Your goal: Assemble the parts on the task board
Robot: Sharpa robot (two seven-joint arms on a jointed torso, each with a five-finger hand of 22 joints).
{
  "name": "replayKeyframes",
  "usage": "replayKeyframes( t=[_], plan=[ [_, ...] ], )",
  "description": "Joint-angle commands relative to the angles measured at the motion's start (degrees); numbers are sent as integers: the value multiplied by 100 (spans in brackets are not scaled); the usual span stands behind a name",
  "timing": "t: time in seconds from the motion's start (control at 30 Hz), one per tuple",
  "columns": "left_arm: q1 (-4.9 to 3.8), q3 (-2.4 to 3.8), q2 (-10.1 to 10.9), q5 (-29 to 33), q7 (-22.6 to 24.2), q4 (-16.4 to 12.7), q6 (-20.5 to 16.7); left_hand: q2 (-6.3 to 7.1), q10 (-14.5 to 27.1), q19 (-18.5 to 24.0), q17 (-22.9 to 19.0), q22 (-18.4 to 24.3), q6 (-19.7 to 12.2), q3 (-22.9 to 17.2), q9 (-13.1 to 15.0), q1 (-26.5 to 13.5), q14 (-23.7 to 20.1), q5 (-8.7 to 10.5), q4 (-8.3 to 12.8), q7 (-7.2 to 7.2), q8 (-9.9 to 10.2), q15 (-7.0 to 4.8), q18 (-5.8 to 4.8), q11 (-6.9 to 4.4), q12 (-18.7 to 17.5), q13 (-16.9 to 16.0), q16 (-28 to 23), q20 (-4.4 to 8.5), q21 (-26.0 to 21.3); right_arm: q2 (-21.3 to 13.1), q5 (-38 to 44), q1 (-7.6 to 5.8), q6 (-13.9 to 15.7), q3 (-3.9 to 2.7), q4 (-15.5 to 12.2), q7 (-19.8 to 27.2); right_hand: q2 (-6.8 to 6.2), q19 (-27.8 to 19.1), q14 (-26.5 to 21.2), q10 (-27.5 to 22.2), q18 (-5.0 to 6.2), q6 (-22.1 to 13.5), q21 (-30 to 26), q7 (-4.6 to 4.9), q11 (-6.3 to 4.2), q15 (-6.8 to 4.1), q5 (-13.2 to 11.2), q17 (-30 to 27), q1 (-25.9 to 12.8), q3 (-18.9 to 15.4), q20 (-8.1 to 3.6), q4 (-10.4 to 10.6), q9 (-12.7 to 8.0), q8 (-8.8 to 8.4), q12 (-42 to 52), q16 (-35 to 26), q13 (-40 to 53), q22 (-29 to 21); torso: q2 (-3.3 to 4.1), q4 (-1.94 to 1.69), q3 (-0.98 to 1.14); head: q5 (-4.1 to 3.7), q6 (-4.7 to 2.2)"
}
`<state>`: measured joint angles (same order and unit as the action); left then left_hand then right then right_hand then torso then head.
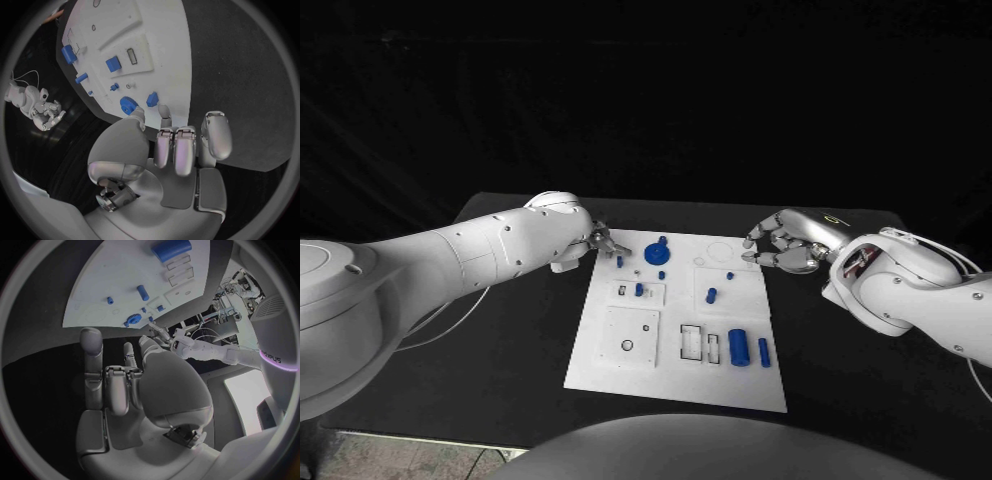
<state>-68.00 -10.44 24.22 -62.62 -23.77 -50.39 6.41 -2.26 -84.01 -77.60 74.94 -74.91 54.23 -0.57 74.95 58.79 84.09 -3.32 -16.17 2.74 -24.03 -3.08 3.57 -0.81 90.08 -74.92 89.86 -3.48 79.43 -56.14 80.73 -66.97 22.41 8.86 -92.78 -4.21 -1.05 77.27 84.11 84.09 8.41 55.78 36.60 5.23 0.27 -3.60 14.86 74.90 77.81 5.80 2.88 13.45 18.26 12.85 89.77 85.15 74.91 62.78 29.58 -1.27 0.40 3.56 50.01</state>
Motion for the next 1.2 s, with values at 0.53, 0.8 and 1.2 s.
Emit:
replayKeyframes(
  t=[0.53,0.8,1.2],
  plan=[
    [48,2,-57,-4,31,54,278,-81,-599,83,1506,-600,-223,54,149,151,591,-59,2,53,-26,57,25,68,-8,-1508,14,-38,-86,-18,0,2,-1,-1,-16,-1,70,-56,441,540,62,48,-41,-11,38,37,42,883,-9,6,2,-17,5,-19,-33,-42,1460,-7,-1,3,4,-3,-1],
    [50,2,-73,2,36,57,311,-121,-599,102,1506,-609,-261,37,138,308,591,-333,41,60,-22,73,31,81,-8,-1508,14,-58,-116,-14,0,2,0,-1,-10,1,70,-56,441,540,62,48,-41,-11,38,37,42,883,-9,6,2,-17,5,-19,-33,-42,1460,-7,-2,0,2,2,-1],
    [51,2,-86,18,110,68,273,-153,-599,125,1506,-637,-289,-88,121,683,591,-1136,156,44,57,71,41,71,-8,-1508,14,-64,-170,-17,0,2,-10,-1,5,-4,75,-58,442,539,63,52,-49,-11,38,37,52,884,-12,8,3,-14,6,-20,-35,-41,1459,-9,-1,1,3,-5,-1]
  ],
)
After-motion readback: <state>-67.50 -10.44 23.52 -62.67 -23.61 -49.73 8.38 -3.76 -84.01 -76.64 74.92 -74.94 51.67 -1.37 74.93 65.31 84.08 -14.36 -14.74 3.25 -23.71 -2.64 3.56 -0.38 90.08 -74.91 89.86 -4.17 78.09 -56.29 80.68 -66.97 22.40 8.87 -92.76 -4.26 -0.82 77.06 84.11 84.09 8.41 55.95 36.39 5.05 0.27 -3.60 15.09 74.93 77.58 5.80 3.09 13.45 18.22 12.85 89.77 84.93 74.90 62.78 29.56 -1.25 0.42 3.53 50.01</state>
